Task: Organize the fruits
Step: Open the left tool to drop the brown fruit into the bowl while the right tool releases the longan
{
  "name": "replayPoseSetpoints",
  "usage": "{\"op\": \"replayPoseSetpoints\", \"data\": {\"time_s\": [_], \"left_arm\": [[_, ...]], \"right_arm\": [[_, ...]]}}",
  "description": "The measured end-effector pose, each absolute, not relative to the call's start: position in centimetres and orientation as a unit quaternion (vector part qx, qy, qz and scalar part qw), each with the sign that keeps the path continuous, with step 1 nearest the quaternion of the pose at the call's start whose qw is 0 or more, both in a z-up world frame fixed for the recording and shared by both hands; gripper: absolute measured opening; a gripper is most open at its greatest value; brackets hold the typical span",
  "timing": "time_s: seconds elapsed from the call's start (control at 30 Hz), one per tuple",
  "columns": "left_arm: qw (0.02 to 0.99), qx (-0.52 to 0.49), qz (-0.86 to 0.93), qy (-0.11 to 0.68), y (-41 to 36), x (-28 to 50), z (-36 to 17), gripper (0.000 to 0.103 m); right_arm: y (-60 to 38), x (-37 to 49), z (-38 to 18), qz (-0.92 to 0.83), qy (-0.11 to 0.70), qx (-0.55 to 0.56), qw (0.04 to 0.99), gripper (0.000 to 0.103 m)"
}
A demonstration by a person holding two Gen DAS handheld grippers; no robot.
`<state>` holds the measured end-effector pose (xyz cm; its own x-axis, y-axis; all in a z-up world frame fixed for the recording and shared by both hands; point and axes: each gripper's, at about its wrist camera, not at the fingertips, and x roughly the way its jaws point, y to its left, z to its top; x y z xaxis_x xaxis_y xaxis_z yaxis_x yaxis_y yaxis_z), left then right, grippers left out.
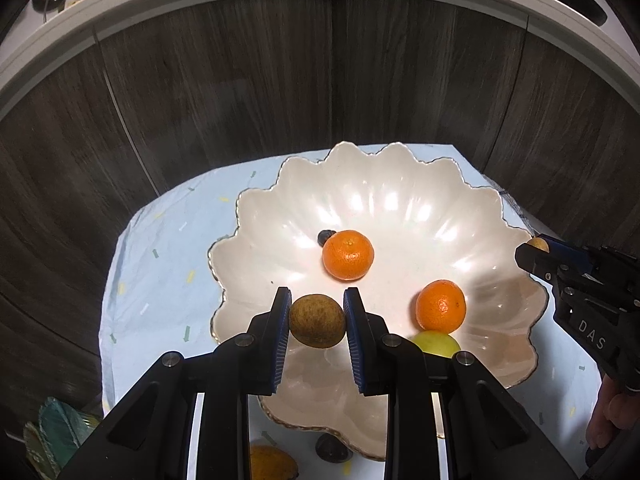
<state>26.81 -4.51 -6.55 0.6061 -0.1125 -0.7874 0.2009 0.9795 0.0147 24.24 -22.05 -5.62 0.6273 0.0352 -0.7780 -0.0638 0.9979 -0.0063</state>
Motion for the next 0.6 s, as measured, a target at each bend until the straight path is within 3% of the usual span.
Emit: {"op": "replayPoseSetpoints", "data": {"time_s": [0.3,0.6], "left_arm": [[0.889,0.052,-0.09,0.445,-4.6,27.06,-7.19,0.032],[0.892,0.058,-0.08,0.44,-4.53,26.57,-6.7,0.056]], "right_arm": [[-21.98,24.79,-6.57,0.029,0.449,-0.017,0.893,0.025],[-21.88,24.29,-5.88,0.022,0.438,-0.022,0.899,0.051]]}}
